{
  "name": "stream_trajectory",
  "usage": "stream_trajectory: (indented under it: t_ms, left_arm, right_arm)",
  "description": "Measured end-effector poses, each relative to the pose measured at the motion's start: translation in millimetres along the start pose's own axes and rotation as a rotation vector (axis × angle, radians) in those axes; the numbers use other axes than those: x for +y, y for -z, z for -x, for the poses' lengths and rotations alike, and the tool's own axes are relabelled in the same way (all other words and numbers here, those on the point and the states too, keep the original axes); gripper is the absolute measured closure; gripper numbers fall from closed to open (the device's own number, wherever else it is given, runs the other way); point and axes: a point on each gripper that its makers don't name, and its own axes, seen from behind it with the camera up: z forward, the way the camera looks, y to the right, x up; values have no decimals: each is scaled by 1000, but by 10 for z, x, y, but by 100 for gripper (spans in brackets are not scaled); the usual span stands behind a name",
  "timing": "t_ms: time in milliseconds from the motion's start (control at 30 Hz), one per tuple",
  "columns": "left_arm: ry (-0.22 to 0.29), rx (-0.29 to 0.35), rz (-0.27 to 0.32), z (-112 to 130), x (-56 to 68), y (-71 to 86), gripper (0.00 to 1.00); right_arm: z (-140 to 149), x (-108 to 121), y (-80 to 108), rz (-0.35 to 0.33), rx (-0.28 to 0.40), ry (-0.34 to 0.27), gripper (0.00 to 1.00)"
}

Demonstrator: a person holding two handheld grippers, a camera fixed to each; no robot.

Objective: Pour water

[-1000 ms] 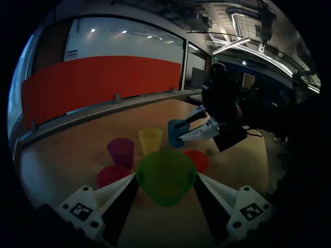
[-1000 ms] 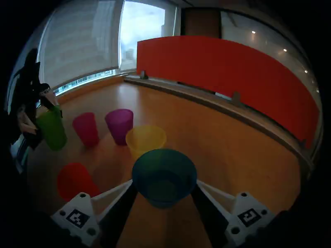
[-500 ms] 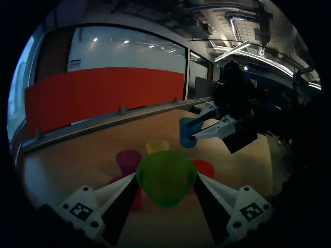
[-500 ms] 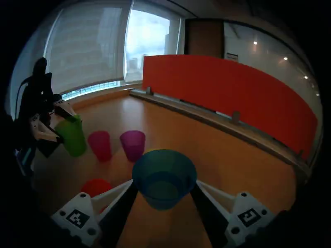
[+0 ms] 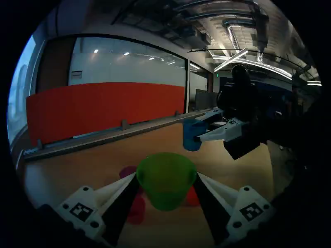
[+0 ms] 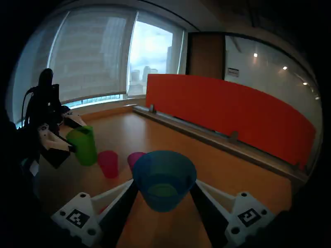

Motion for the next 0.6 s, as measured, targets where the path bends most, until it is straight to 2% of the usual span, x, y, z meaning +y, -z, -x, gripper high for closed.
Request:
stream_trajectory:
  t_ms: [300, 600]
  left_arm:
    - [-22, 29, -3, -228, -83, -9, 13]
    - [-39, 72, -5, -486, -124, 23, 12]
  right_arm:
    - [-317, -122, 101, -30, 78, -9, 13]
    - [-529, -96, 201, -23, 141, -25, 13]
